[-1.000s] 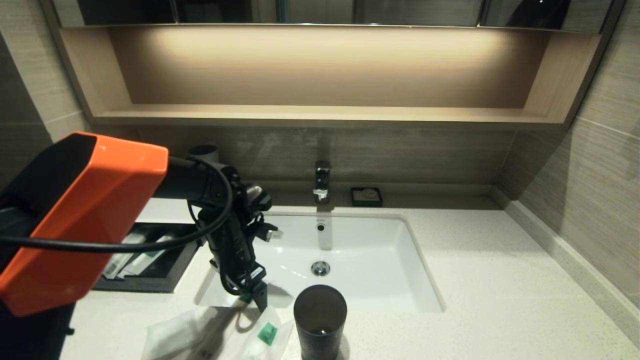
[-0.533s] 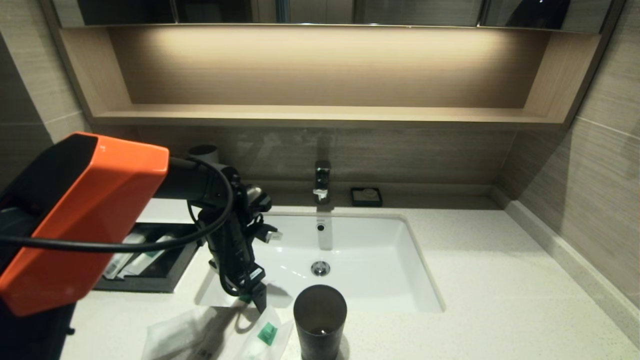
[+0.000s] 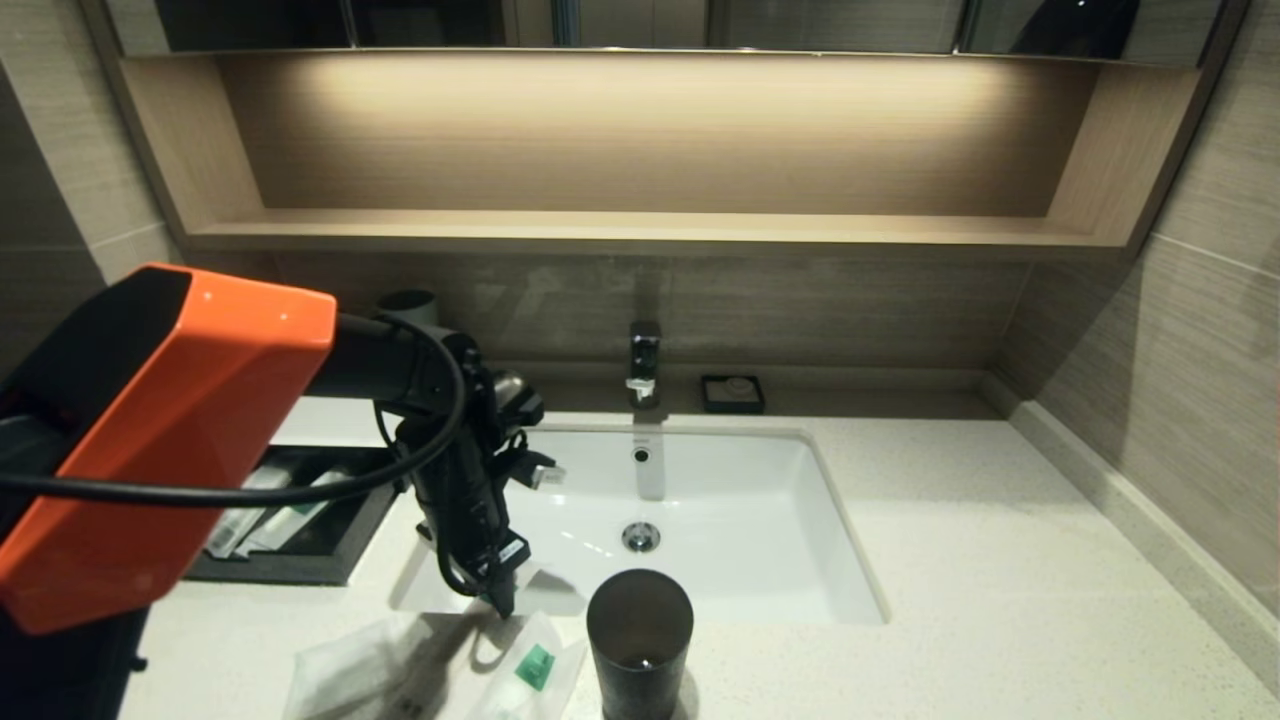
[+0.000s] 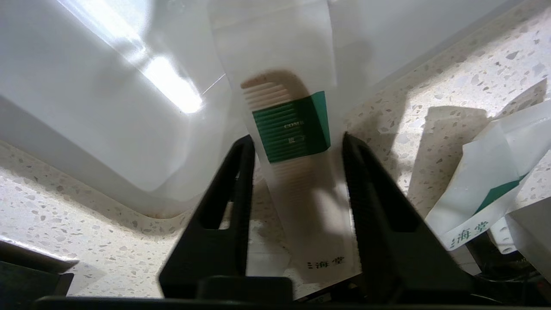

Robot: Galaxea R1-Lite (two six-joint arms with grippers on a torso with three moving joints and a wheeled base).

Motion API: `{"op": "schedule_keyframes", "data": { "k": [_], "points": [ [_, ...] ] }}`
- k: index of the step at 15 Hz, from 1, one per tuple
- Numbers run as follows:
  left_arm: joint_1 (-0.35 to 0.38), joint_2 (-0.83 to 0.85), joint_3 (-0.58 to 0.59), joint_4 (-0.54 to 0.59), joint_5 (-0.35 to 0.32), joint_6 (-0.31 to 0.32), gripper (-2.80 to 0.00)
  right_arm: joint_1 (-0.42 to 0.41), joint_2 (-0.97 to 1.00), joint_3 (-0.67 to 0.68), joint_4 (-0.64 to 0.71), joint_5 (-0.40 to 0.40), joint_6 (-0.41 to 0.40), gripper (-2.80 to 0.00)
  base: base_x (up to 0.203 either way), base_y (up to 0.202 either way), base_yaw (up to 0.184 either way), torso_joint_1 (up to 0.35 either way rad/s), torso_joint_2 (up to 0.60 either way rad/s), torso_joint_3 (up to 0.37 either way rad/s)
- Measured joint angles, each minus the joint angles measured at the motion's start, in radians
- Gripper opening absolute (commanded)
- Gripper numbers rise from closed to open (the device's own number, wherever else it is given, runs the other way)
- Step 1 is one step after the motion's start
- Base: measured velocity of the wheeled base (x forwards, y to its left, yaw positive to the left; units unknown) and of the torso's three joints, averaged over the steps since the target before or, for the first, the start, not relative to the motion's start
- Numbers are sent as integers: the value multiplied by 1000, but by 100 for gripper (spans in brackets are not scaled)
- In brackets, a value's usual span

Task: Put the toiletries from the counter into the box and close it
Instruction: Pick up the bathroom toiletry

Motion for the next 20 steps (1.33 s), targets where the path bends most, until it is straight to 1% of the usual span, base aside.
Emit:
{"op": "schedule_keyframes", "data": {
  "k": [9,13,20],
  "points": [
    [0,3,-13,-1,3,-5,-280,0,0,0,0,0,0,-280,0,0,0,0,0,0],
    [0,-4,-46,0,7,-51,-280,0,0,0,0,0,0,-280,0,0,0,0,0,0],
    [10,-51,-88,0,9,-91,-280,0,0,0,0,0,0,-280,0,0,0,0,0,0]
  ]
}}
